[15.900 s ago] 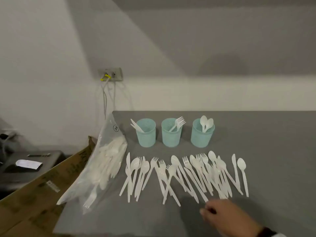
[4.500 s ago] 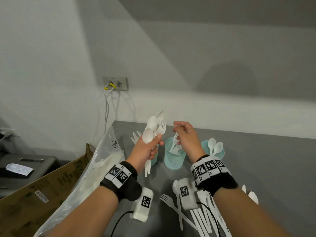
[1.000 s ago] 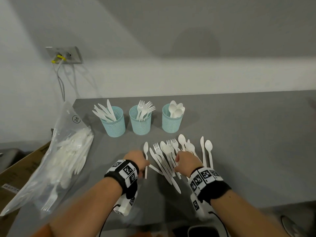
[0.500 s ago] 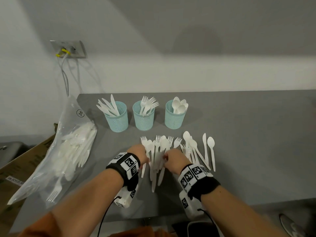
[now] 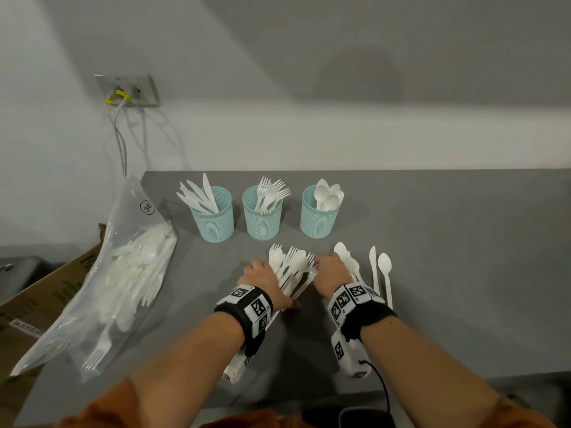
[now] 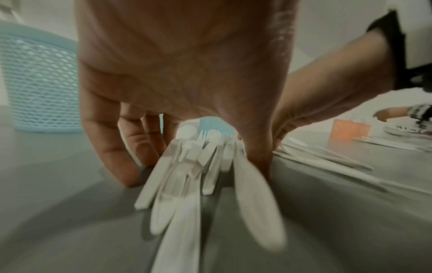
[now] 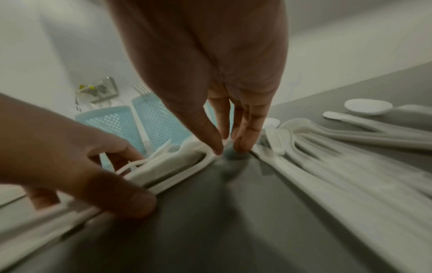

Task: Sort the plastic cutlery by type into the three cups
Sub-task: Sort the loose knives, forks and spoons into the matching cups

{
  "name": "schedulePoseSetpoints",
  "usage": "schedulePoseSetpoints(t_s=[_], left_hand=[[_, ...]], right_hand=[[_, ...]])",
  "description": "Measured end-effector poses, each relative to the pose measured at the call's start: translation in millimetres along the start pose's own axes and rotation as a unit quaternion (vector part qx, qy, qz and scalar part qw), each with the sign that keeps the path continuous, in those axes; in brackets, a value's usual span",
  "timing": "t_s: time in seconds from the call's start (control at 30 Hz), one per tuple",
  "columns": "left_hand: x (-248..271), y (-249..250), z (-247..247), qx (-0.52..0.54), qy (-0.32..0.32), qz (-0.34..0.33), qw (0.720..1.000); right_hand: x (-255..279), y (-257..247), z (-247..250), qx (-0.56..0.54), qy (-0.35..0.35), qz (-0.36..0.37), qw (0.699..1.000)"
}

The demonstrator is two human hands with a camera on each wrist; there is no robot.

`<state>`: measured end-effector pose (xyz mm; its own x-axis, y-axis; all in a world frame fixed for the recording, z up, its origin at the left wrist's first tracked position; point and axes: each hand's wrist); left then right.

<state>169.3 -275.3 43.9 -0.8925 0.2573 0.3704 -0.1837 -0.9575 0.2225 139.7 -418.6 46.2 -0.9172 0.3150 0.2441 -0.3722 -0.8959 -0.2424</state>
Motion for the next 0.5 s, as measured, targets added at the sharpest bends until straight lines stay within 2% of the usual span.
schedulePoseSetpoints(t_s=[0.2,0.4,0.5], left_hand=[[-14,-9,1,0.010,0.001,-0.032,0.999],[-24,-15,2,0.016,-0.004,-0.066,0.998],[-28,-16,3,0.016,-0.012,-0.075,0.997]], right_hand=[[-9,-6,-10,-0.116,0.013,-0.028,0.993],[-22,-10,-3,-0.077,-0.076,-0.031,0.994],[-29,-17,-4,-0.057,-0.078,-0.029,0.995]])
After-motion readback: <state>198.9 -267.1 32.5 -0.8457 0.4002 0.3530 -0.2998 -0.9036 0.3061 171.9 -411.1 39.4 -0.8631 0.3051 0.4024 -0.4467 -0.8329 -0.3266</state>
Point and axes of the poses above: each hand's wrist, its own x-axis away from the middle knuckle, its own z-axis out of the back of the hand, y = z × x, and after that the axes turned 9 degrees about x, right-handed
